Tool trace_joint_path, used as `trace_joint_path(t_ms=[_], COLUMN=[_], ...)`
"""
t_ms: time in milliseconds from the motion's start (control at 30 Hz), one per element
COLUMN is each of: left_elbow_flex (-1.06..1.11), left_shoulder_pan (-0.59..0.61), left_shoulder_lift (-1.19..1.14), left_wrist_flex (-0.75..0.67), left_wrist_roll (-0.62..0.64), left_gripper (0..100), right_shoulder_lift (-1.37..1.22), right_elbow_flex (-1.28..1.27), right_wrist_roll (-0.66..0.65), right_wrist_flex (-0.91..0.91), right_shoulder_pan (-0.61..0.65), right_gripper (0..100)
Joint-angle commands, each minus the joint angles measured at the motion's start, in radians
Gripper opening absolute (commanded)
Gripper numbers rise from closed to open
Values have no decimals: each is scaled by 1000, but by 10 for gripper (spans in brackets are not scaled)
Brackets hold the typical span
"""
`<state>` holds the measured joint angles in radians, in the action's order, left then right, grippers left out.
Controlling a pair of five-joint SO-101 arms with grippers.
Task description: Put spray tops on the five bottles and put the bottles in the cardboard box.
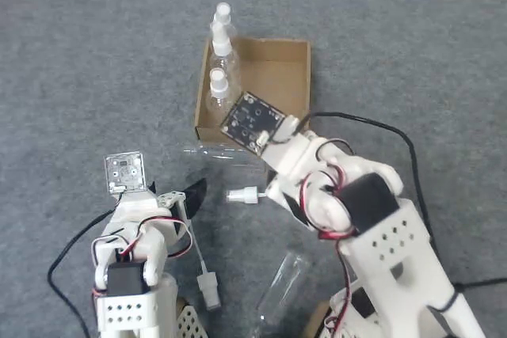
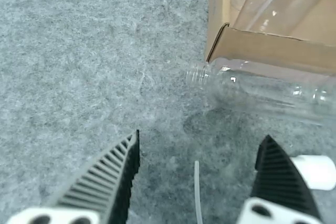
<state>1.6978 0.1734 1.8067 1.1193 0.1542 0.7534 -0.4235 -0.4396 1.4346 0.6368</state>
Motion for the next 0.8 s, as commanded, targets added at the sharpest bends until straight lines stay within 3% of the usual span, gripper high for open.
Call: trace_joint_path(t_ms=[0,500,767], left_elbow_flex=[-13,-13,-13], left_shoulder_pan=[6,6,6], left_shoulder_lift=[12,12,12], left_wrist_flex=[3,3,3], left_wrist_roll=[-11,-11,-11], left_gripper=[334,334,334], right_shoulder_lift=[71,94,94], right_elbow_flex=[6,6,3], right_wrist_roll=[-15,-35,-163], right_wrist_flex=[51,205,314], right_shoulder_pan=[-7,194,314], right_gripper=[188,188,188])
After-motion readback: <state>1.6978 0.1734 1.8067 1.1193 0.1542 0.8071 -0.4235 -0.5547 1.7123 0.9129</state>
